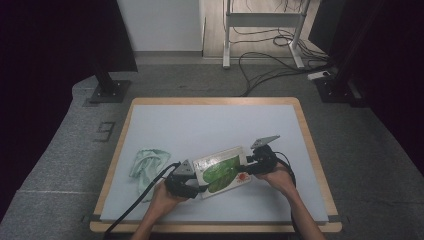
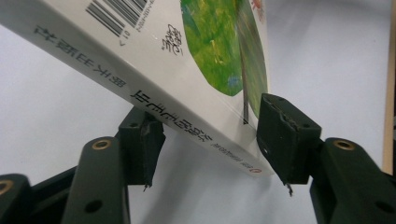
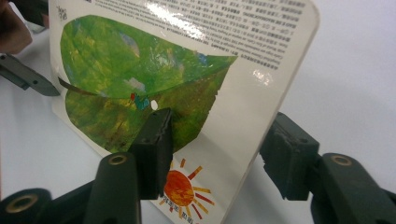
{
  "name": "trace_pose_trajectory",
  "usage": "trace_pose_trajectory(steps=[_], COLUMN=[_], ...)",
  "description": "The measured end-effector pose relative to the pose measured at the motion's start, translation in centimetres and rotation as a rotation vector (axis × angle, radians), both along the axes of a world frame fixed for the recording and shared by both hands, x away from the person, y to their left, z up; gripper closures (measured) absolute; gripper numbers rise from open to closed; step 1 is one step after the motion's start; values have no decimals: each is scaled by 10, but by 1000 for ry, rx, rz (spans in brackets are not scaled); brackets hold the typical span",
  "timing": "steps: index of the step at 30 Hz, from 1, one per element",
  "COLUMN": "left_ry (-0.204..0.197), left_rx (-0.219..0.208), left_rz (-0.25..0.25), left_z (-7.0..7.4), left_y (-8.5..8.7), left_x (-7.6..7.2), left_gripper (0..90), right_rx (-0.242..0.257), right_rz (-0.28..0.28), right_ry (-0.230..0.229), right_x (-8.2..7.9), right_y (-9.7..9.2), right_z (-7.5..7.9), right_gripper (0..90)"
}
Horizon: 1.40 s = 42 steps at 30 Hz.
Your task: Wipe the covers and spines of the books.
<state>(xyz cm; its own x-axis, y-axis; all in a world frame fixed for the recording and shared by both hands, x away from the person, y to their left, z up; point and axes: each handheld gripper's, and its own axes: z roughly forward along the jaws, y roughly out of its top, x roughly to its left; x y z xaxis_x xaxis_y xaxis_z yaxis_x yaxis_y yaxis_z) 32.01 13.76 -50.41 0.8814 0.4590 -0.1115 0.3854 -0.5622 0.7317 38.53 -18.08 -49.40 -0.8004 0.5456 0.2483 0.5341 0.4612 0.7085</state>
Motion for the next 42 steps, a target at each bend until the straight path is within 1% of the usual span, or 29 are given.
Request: trace_pose_trajectory(steps=[2, 3, 4, 5, 7, 8, 11, 16, 19, 20, 23, 25, 27, 30, 31, 32, 35, 37, 39, 42], left_ry=[-7, -7, -7, -14, -20, -23, -36, -20, -27, -27, -35, -51, -65, -72, -72, -85, -100, -103, -102, -102], left_rx=[-3, -3, -2, 7, 7, 5, 3, -15, -12, -12, 15, 38, 48, 31, 31, 37, 49, 61, 51, 54], left_rz=[-1, -1, -1, -2, 1, 4, 16, 13, 19, 19, 26, 31, 28, 28, 28, 33, 47, 55, 58, 60], left_z=[2, 2, 3, 5, 6, 7, 11, 15, 17, 17, 20, 22, 23, 23, 23, 23, 23, 22, 21, 21], left_y=[0, 0, 1, 1, 2, 3, 8, 13, 14, 14, 15, 16, 18, 22, 22, 24, 26, 27, 28, 27], left_x=[0, 0, 1, 2, 2, 2, 5, 9, 11, 11, 15, 17, 22, 30, 30, 35, 41, 44, 45, 43], left_gripper=[449, 466, 466, 493, 517, 534, 585, 658, 698, 702, 707, 708, 706, 704, 703, 701, 686, 679, 675, 669], right_rx=[19, 19, 28, 38, 39, 42, 47, 49, 46, 43, 39, 35, 27, 23, 23, 19, 4, 3, 2, 25], right_rz=[-9, -9, -12, -18, -19, -20, -19, -7, 2, 4, 0, 3, 3, -15, -15, -26, -37, -46, -55, -61], right_ry=[-5, -5, -14, -25, -29, -45, -62, -78, -97, -102, -122, -135, -135, -147, -147, -160, -170, -165, -163, -154], right_x=[0, 0, 0, 0, 0, 0, 0, -1, -2, -2, -2, -1, 1, 5, 5, 8, 11, 13, 14, 13], right_y=[-1, -1, -1, 0, 0, 3, 5, 6, 7, 7, 10, 12, 14, 18, 18, 21, 26, 29, 30, 28], right_z=[1, 1, 2, 4, 5, 7, 10, 12, 13, 14, 14, 15, 15, 18, 18, 20, 22, 20, 17, 15], right_gripper=[484, 484, 491, 495, 496, 499, 506, 509, 509, 509, 506, 503, 503, 501, 501, 497, 498, 497, 494, 492])
